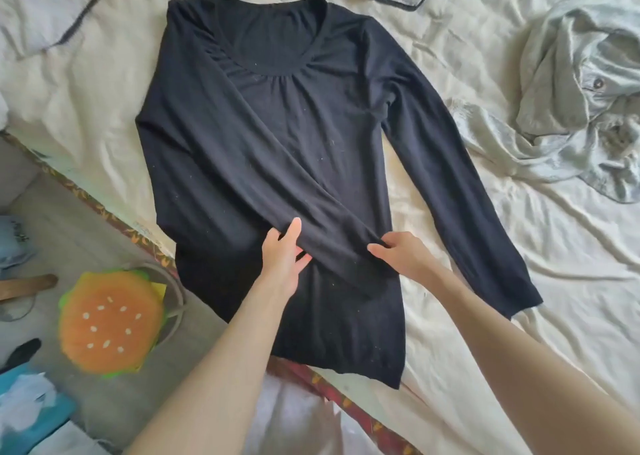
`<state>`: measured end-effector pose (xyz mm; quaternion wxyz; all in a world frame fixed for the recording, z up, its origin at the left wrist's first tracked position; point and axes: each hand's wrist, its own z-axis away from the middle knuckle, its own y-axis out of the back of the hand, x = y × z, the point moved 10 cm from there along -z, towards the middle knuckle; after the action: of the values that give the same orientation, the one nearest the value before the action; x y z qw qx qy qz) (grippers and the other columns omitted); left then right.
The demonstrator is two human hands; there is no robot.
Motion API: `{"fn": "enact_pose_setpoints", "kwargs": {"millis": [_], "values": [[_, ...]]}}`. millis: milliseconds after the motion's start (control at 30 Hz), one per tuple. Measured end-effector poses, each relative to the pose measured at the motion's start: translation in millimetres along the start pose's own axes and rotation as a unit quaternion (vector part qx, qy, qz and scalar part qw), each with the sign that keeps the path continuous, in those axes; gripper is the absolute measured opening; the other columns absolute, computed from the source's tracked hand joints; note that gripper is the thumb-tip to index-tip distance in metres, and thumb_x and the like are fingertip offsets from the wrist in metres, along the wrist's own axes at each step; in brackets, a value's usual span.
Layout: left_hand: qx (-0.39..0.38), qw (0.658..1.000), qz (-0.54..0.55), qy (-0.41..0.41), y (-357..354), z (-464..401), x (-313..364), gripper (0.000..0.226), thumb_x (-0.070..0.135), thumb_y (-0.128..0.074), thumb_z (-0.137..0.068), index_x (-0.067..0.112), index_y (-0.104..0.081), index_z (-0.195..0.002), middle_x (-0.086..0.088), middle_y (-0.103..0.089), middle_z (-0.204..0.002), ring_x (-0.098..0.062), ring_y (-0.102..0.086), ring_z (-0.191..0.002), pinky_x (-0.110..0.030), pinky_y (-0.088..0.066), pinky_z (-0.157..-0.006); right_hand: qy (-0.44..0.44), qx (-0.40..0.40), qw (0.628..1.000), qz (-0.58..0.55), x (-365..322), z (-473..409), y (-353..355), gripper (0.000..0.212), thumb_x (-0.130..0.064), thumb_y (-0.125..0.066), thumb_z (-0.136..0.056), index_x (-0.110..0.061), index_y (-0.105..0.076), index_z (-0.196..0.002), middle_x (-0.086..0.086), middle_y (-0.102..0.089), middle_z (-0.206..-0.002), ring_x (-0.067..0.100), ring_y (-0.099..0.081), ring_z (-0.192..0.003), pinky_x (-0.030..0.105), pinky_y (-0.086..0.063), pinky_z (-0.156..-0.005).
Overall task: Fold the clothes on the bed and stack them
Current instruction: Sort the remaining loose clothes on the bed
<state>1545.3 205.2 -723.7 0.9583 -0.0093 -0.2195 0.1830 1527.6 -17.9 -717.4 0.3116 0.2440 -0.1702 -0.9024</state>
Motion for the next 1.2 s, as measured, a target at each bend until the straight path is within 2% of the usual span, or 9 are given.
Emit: {"fn": "enact_pose_setpoints", "kwargs": {"millis": [200,400,567,667,767,867,933,1033,1200], "values": [[-0.051,0.992,-0.114,0.035,-11.7,26.9,-44.6,0.015,0.019,-0.056,-0.095,0.013,-0.055,-0.109,-0.006,-0.066,-0.111,-0.021,-0.066,-0.095,-0.031,-0.053,-0.081,0.025,-0.018,0.995,-0.091,4.2,25.8,-5.9,0.022,-0.032,-0.054,-0.095,-0.011,-0.054,-0.1,0.004,-0.06,-0.083,0.011,-0.056,-0.054,0.007,-0.036,-0.039],[-0.006,0.995,-0.083,-0.048,-3.2,45.1,-44.4,0.013,0.011,-0.055,-0.094,0.01,-0.06,-0.105,-0.008,-0.072,-0.1,-0.022,-0.071,-0.09,-0.026,-0.057,-0.071,0.015,-0.004,0.953,-0.302,28.3,40.5,-7.0,0.01,-0.016,-0.06,-0.092,-0.007,-0.062,-0.096,0.002,-0.066,-0.09,0.013,-0.063,-0.068,0.018,-0.053,-0.058],[0.098,0.968,-0.23,-0.01,24.4,47.7,-59.8,0.021,0.018,-0.059,-0.091,0.01,-0.046,-0.106,-0.01,-0.062,-0.098,-0.022,-0.066,-0.079,-0.032,-0.053,-0.074,-0.015,0.09,0.976,-0.197,60.1,41.4,6.8,0.014,-0.013,-0.053,-0.094,-0.01,-0.059,-0.105,0.004,-0.067,-0.089,0.012,-0.06,-0.068,0.019,-0.042,-0.056],[0.174,0.883,-0.397,-0.182,15.1,59.4,-22.4,0.029,0.023,-0.064,-0.088,0.013,-0.043,-0.104,-0.003,-0.053,-0.094,-0.025,-0.058,-0.09,-0.027,-0.039,-0.067,0.015,0.253,0.964,-0.078,71.5,50.3,63.7,0.023,-0.017,-0.048,-0.094,-0.011,-0.057,-0.115,0.001,-0.06,-0.1,0.017,-0.054,-0.087,0.026,-0.04,-0.067],[0.139,0.726,-0.567,-0.364,-31.9,80.5,-5.4,0.036,0.018,-0.067,-0.086,0.009,-0.053,-0.118,-0.01,-0.053,-0.118,-0.027,-0.049,-0.112,-0.032,-0.041,-0.083,0.022,0.326,0.945,0.02,84.6,50.1,105.0,0.028,-0.015,-0.047,-0.094,-0.006,-0.053,-0.119,0.013,-0.055,-0.117,0.031,-0.048,-0.108,0.041,-0.038,-0.086],[-0.011,0.594,-0.724,-0.35,-72.4,71.1,-44.5,0.046,0.025,-0.052,-0.095,0.016,-0.041,-0.139,-0.008,-0.024,-0.154,-0.028,-0.014,-0.145,-0.042,-0.023,-0.114,-0.011,0.321,0.941,0.103,109.7,39.5,127.2,0.037,-0.018,-0.043,-0.097,-0.004,-0.044,-0.131,0.017,-0.048,-0.131,0.036,-0.041,-0.12,0.046,-0.033,-0.096],[-0.079,0.554,-0.777,-0.287,-76.2,57.7,-70.3,0.052,0.032,-0.041,-0.099,0.021,-0.026,-0.148,-0.001,-0.002,-0.16,-0.024,0.006,-0.147,-0.043,-0.005,-0.119,-0.022,0.286,0.946,0.153,127.3,29.6,131.6,0.043,-0.023,-0.041,-0.098,-0.003,-0.037,-0.136,0.017,-0.045,-0.135,0.036,-0.039,-0.125,0.047,-0.031,-0.1],[-0.117,0.567,-0.782,-0.233,-73.9,45.8,-79.2,0.052,0.033,-0.037,-0.1,0.024,-0.022,-0.15,0.002,0.003,-0.16,-0.022,0.01,-0.147,-0.043,-0.001,-0.118,-0.067,0.227,0.958,0.161,159.7,18.7,130.8,0.046,-0.029,-0.044,-0.097,-0.003,-0.036,-0.134,0.018,-0.049,-0.128,0.037,-0.044,-0.119,0.048,-0.034,-0.097],[-0.13,0.662,-0.716,-0.18,-74.7,39.0,-59.4,0.038,0.025,-0.042,-0.099,0.024,-0.047,-0.136,0.005,-0.021,-0.157,-0.018,-0.008,-0.147,-0.037,-0.014,-0.115,-0.03,0.238,0.97,0.038,155.0,30.2,130.5,0.021,-0.02,-0.046,-0.097,-0.003,-0.057,-0.1,0.01,-0.058,-0.08,0.031,-0.056,-0.076,0.029,-0.033,-0.052]]}}
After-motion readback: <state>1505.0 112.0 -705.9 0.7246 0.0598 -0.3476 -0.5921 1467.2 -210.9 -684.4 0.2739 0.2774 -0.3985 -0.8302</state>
